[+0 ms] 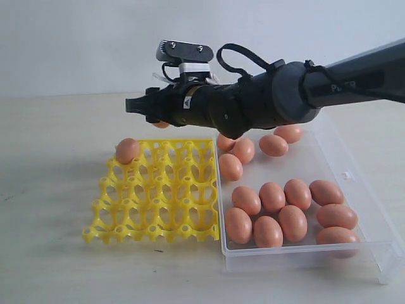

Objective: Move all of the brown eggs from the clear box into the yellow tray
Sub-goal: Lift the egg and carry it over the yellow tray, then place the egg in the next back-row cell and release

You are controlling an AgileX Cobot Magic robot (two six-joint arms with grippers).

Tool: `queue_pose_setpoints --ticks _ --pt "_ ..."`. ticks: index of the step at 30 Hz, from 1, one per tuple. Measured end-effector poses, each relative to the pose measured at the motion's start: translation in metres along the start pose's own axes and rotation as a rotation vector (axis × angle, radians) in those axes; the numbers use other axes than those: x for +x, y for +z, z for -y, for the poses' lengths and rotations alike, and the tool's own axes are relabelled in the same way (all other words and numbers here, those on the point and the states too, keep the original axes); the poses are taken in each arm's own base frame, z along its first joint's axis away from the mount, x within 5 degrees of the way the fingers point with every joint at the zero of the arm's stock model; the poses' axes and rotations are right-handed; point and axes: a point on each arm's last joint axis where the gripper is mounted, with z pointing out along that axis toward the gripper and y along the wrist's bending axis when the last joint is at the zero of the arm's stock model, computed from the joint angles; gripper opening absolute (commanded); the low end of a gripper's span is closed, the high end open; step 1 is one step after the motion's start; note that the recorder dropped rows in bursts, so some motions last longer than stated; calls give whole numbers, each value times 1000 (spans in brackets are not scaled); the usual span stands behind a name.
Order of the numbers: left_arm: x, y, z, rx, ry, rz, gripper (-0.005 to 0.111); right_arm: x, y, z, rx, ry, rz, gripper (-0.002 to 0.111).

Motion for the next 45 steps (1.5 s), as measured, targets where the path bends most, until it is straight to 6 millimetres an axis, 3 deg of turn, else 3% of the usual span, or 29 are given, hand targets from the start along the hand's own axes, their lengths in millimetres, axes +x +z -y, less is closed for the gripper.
queue_pose_setpoints --ticks 6,17,24,39,41,45 --pt "0 0 0 0 0 0 0 3 5 -6 -91 62 26 0" --pt "0 0 0 0 0 0 0 35 13 -2 -125 78 -44 0" --pt "0 0 0 0 0 0 0 36 12 -5 -184 54 1 13" --pt "0 0 0 0 0 0 0 57 27 12 -159 32 -21 14" --pt "0 0 0 0 0 0 0 57 27 13 -160 18 -15 18" --pt "0 0 0 0 0 0 0 56 27 13 -160 -6 -11 41"
